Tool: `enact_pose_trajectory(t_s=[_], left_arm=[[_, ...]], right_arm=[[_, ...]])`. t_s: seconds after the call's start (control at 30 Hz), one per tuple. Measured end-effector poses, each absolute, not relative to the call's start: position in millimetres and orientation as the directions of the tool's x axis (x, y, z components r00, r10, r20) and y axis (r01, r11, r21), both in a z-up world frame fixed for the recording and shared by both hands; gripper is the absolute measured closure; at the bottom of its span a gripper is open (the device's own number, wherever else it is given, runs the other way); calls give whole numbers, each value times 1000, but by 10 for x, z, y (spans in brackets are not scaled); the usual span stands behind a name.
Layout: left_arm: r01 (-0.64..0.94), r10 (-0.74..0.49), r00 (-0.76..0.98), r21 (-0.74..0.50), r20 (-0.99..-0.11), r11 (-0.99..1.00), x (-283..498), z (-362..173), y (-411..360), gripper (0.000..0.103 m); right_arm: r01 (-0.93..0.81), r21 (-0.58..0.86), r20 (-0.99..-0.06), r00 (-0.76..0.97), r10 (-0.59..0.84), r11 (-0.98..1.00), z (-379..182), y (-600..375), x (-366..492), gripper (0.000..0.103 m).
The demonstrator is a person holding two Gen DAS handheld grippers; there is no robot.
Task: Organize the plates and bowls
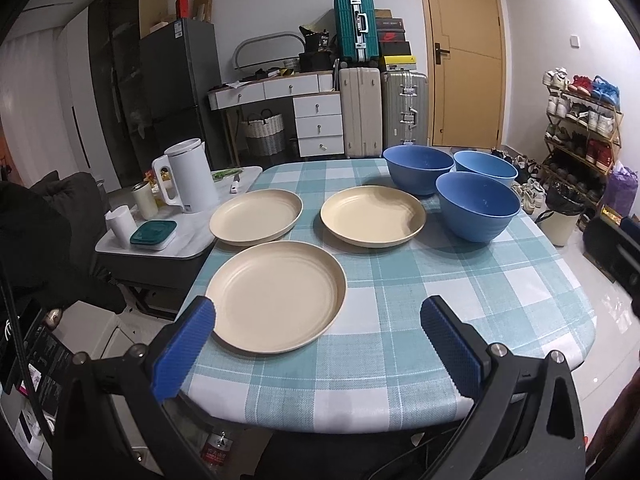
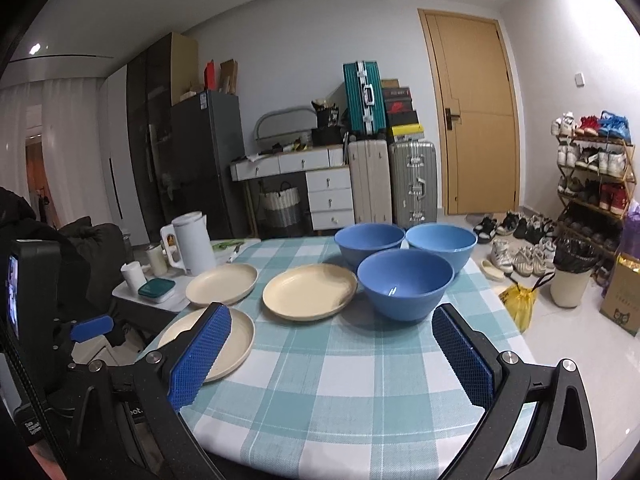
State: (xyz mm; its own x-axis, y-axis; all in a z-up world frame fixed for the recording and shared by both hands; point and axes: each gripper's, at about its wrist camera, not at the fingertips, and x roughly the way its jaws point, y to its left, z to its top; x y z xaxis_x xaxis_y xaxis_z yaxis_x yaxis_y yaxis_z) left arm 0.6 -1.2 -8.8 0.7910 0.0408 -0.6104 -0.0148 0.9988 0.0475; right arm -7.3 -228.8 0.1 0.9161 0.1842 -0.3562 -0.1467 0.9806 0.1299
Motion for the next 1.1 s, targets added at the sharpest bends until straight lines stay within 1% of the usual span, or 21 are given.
enact_pose_trajectory(t_s=[0.07,0.1,0.13,0.17,0.2,0.27,0.37,0.43,0.5,0.57,0.67,0.8,1.0,1.1], left_arm=[[-21,56,784,64,-618,998,20,-98,-30,0],[-23,66,783,77,-618,997,21,-101,-38,0],[-27,75,784,87,-616,996,23,-108,-50,0],[-35,90,790,101,-607,994,25,-116,-57,0],[-39,95,795,107,-599,994,26,-118,-56,0],[-37,96,794,111,-600,993,24,-122,-61,0],[-27,68,798,77,-598,997,41,-124,-6,0],[-11,30,788,34,-615,999,61,-130,49,0],[-10,15,781,13,-625,1000,79,-140,96,0],[-22,30,774,20,-633,1000,110,-144,135,0],[-37,39,767,16,-641,999,180,-138,230,0],[-74,66,780,13,-622,997,312,-67,454,0],[-129,109,796,10,-596,992,638,23,895,0],[-163,128,792,-5,-597,987,866,47,1135,0]], right_arm=[[-173,152,-371,902,218,973,-55,-2302,-22,0],[-184,159,-363,903,230,970,-84,-2309,-10,0],[-179,148,-365,904,222,973,-116,-2309,10,0],[-150,124,-398,898,187,981,-162,-2298,67,0],[-113,99,-450,881,146,989,-219,-2281,152,0],[-83,94,-519,846,120,992,-334,-2312,271,0],[-49,141,-562,818,121,989,-408,-2385,346,0],[-42,147,-584,803,121,988,-443,-2409,400,0],[-35,126,-587,803,103,991,-464,-2402,430,0],[-37,106,-583,807,92,994,-462,-2397,429,0],[-84,103,-547,828,126,991,-381,-2369,405,0],[-146,26,-503,853,139,989,-182,-2187,495,0],[-255,-31,-470,857,212,966,120,-1820,914,0],[-307,-5,-476,838,268,952,218,-1663,1179,0]])
